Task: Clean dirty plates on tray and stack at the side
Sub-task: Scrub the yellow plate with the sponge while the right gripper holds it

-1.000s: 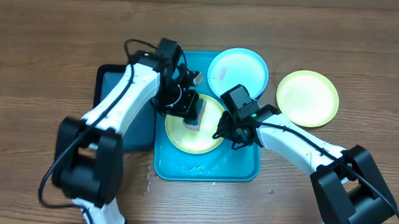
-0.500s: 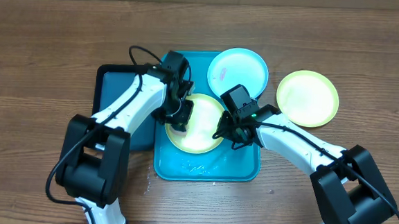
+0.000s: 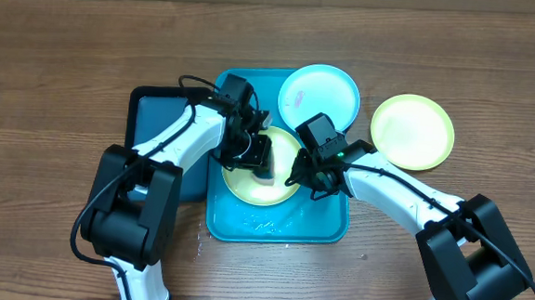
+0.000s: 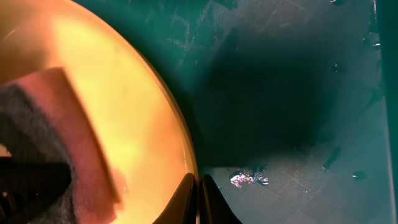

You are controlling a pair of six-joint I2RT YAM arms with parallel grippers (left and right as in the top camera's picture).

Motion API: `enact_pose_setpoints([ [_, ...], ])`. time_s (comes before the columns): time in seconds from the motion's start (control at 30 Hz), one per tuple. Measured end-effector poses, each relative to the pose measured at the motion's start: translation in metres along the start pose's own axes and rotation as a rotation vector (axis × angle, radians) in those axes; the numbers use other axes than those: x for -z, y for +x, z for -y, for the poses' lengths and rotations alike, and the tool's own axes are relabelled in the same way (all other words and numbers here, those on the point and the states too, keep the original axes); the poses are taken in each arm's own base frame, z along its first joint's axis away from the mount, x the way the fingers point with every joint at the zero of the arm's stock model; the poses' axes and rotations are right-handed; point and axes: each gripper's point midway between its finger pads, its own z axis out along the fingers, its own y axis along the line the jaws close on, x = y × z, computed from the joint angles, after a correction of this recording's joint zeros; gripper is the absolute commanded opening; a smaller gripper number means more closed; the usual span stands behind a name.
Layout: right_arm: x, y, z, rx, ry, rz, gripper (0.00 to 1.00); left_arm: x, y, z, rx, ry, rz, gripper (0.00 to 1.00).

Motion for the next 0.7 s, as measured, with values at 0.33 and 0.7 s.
enact_pose_setpoints([
  [0.33,0.0,0.0,0.0,0.0,-0.001,0.0,0.04,0.025,-0.002,0.021,0.044,0.047,-0.043,0.04],
  [0.7,0.0,0.0,0.0,0.0,-0.001,0.001,0.04,0.043,0.002,-0.012,0.046,-0.189,-0.024,0.04],
])
